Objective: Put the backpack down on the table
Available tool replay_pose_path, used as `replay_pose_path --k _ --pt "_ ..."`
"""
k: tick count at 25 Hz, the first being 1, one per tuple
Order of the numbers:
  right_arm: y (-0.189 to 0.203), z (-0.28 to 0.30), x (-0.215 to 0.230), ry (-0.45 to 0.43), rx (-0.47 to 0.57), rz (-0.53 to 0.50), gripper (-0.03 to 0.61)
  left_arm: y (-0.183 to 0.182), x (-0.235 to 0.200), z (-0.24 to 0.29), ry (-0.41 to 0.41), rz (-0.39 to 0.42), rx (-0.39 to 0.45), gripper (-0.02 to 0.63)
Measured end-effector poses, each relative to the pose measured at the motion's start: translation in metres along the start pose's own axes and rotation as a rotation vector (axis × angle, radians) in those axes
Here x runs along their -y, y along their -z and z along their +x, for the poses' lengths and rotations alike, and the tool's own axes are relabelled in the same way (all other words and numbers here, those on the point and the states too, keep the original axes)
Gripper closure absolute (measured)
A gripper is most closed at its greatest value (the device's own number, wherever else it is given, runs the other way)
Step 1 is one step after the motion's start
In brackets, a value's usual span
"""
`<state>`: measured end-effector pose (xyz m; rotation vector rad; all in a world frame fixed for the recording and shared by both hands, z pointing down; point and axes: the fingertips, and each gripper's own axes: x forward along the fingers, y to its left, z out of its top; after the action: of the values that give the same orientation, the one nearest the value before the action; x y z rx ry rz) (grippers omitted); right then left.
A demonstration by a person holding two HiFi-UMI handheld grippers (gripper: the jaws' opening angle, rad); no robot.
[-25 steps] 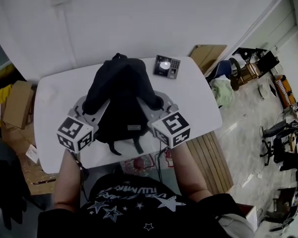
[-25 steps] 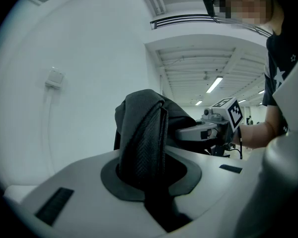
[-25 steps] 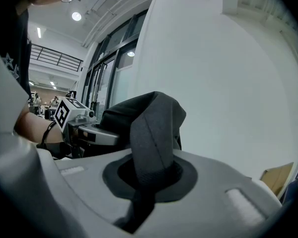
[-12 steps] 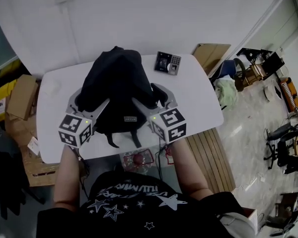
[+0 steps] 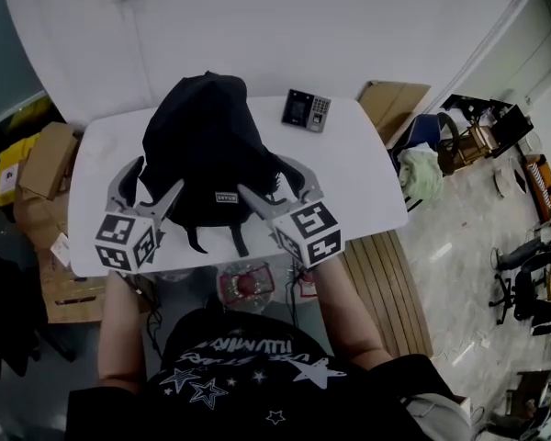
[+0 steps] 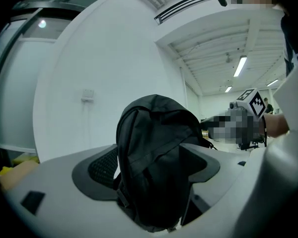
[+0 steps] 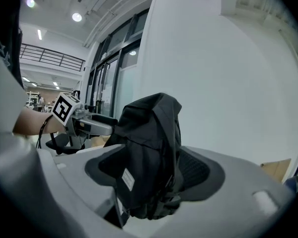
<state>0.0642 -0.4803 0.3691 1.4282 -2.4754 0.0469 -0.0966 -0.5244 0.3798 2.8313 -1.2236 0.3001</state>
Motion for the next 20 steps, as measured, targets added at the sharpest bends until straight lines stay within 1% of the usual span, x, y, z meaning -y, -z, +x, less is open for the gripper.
replay_pose_path --k 3,5,12,14,15,16,17,20 --pt "0.006 -0.015 -0.009 -0.028 -0.010 -0.020 0.250 0.004 0.015 -0.014 -0.020 0.026 -0.032 0.247" --pt "0.011 -0.027 -0.014 -0.039 0.001 -0.005 0.252 0.007 0.025 -0.024 -0.033 0.020 -0.036 0.247" --pt "0.029 -0.062 -0.036 -0.123 0.021 0.084 0.256 0.014 0.065 -0.056 -0.061 -0.068 0.015 0.249" --pt "0.033 -0.073 -0.041 -0.134 0.018 0.080 0.259 0.018 0.080 -0.064 -0.058 -0.081 0.013 0.250" --pt "0.036 -0.078 -0.044 -0.137 0.011 0.072 0.280 0.021 0.089 -0.067 -0.053 -0.085 0.009 0.251" --pt "0.040 -0.084 -0.047 -0.140 0.004 0.067 0.305 0.023 0.098 -0.071 -0.048 -0.087 0.004 0.264" --pt "0.044 -0.090 -0.049 -0.143 -0.003 0.067 0.311 0.026 0.107 -0.074 -0.043 -0.090 -0.002 0.303" --pt "0.055 -0.111 -0.057 -0.156 -0.019 0.077 0.322 0.035 0.136 -0.085 -0.029 -0.108 -0.023 0.375"
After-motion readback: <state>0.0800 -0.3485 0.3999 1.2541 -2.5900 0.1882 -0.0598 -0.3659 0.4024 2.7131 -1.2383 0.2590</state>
